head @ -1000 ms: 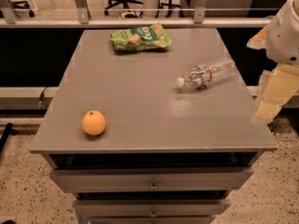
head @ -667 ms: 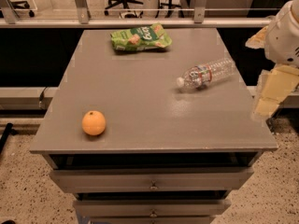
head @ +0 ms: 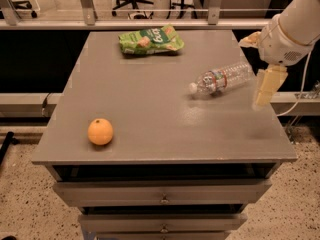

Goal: Move water bottle near orange

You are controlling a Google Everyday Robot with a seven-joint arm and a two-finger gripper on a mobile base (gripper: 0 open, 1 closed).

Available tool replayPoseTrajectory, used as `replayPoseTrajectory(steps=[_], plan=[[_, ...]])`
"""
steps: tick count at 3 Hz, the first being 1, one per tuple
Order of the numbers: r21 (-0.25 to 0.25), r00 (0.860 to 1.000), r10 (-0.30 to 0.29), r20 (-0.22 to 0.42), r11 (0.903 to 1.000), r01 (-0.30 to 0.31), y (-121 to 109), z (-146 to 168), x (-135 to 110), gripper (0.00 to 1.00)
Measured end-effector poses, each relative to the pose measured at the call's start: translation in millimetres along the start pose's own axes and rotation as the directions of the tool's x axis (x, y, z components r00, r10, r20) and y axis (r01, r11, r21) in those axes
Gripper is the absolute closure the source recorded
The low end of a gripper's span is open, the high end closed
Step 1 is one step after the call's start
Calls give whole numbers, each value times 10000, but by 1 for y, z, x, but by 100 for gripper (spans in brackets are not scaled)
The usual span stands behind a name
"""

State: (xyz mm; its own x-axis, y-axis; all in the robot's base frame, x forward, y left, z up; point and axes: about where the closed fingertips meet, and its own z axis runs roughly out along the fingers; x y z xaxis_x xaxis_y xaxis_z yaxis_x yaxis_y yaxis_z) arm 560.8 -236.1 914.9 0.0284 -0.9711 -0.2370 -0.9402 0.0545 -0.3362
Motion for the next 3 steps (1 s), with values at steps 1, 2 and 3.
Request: replayPoseTrajectory(steps=[1, 2, 3], plan=[[-157, 9986, -522, 84, 9985, 523, -26, 37, 10, 0], [-377, 9966, -820, 109, 9959, 823, -44, 69, 16, 0], [-511, 9963, -857, 3, 9950, 856, -54, 88, 19, 8]])
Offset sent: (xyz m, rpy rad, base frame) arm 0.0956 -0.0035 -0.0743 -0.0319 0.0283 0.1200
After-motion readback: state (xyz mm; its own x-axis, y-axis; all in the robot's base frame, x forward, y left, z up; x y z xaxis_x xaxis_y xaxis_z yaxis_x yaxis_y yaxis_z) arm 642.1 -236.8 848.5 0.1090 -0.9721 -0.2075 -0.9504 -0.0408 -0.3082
